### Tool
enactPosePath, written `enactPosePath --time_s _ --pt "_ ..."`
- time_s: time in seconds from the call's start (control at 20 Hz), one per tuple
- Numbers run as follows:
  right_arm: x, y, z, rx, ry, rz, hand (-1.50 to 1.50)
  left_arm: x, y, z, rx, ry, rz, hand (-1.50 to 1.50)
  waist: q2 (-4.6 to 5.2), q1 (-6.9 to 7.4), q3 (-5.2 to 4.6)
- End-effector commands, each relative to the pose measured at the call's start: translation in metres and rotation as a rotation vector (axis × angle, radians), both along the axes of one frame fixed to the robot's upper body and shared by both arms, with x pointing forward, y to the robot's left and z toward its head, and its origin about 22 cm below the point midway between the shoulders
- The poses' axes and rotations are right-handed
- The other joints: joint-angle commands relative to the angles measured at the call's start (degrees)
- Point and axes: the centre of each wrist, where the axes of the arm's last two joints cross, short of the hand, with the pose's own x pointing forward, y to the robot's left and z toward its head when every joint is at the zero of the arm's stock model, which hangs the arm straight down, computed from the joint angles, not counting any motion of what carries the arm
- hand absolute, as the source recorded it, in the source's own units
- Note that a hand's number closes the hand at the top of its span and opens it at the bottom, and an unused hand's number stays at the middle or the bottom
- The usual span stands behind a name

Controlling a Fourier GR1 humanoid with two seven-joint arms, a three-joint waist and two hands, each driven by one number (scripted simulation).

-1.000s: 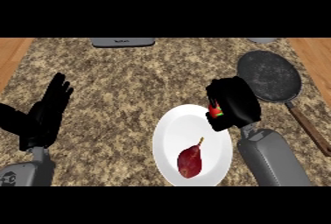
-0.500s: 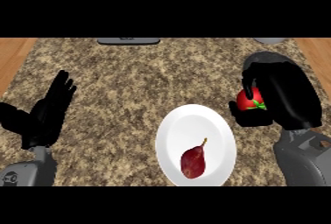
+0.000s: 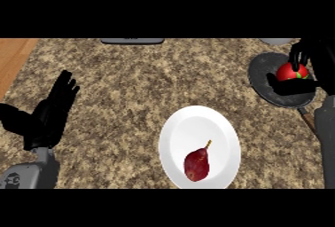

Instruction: Pick the tomato from the plate and place it in the pan

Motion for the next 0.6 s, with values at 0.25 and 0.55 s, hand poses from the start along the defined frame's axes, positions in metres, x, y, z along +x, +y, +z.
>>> enactPosePath --time_s 0.25,0.55 --pt "0.042 -0.099 -0.014 0.111 -0.046 -0.057 1.50 0.000 -0.006 0.000 0.020 0.005 -0.019 0.00 0.37 1.02 0.07" --pt "0.060 -0.114 -0.054 0.102 0.027 0.012 1.50 0.017 -0.015 0.006 0.011 -0.009 -0.034 0.00 0.91 2.01 0.12"
